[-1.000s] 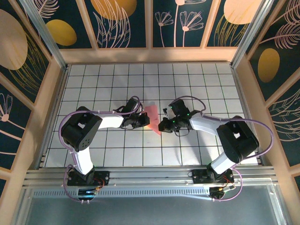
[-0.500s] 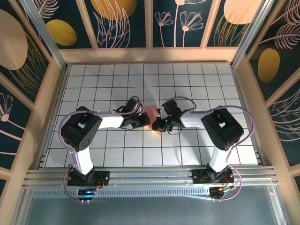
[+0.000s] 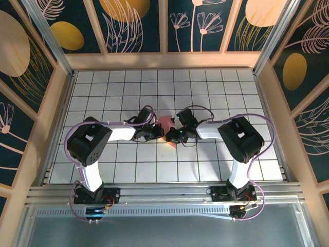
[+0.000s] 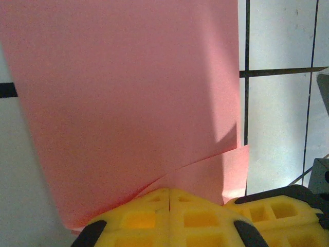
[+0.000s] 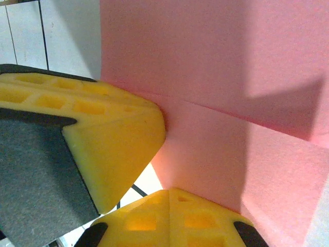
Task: Fold a paper plane with a square sheet of paper (fold left side to right side)
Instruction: Third fold the triangle at the center of the table.
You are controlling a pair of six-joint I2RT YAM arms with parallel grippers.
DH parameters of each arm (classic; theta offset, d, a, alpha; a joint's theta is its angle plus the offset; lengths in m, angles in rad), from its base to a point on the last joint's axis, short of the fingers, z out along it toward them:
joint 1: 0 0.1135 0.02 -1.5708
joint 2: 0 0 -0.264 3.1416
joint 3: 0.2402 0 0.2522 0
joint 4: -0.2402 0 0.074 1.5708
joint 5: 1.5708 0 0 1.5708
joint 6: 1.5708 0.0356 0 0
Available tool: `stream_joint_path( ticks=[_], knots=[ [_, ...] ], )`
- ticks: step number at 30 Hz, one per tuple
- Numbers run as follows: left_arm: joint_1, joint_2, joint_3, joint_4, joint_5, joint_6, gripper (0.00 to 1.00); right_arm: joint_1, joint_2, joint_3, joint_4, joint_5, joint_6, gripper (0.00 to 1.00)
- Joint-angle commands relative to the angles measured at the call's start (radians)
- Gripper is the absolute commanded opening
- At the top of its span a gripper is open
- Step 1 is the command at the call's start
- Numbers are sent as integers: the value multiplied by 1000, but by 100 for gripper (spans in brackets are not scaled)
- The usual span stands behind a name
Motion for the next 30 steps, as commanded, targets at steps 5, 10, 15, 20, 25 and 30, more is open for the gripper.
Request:
stream_joint_path(
  ticks=[5,10,15,20,25,30],
  knots=[
    [10,36,-13,-87,-81,29,0,6,-108,-173,-126,-3,-32,0],
    [10,38,-1,-98,-85,34,0,3,-187,-240,-197,11,-51,0],
    [11,17,5,-72,-53,40,0,-51,-267,-227,-240,25,-79,0],
    [11,-36,21,-7,21,15,11,-96,-325,-148,-225,3,-132,6],
    [46,-104,53,11,47,-7,34,-160,-307,-105,-118,10,-199,29],
    [139,-202,-7,35,36,-22,46,-158,-232,-76,5,36,-292,40]
  ],
)
